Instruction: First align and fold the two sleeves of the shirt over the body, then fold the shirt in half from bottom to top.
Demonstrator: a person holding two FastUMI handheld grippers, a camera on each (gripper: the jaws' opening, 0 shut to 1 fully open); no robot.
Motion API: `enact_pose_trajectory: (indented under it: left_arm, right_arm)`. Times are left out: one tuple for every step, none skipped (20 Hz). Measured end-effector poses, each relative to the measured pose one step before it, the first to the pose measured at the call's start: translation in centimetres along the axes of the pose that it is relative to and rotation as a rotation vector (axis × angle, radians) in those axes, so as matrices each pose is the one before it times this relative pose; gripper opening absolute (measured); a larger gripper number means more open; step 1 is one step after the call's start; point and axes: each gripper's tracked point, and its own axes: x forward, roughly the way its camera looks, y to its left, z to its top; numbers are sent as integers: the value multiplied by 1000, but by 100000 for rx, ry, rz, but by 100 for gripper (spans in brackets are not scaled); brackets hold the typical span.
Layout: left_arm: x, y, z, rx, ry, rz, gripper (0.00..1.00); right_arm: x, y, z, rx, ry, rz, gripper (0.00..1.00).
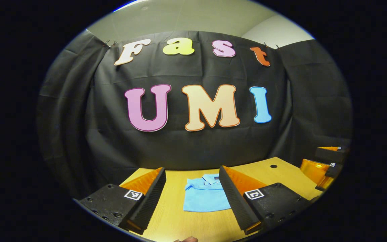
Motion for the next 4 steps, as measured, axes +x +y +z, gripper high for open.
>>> enact_pose_trajectory:
  left_arm:
    - [-149, -27, 469, -109, -887, -163, 94]
    - [-133, -33, 305, -611, -998, -406, 94]
    - [-71, -211, 497, -485, -715, -756, 94]
    - [-246, 69, 450, -61, -570, -28, 94]
  right_arm:
    - [-205, 255, 405, 42, -875, 1031, 99]
    - [-233, 385, 506, 225, -879, 951, 100]
    - [6, 113, 296, -138, -75, 256, 100]
    - [-203, 1, 341, -648, -87, 190, 99]
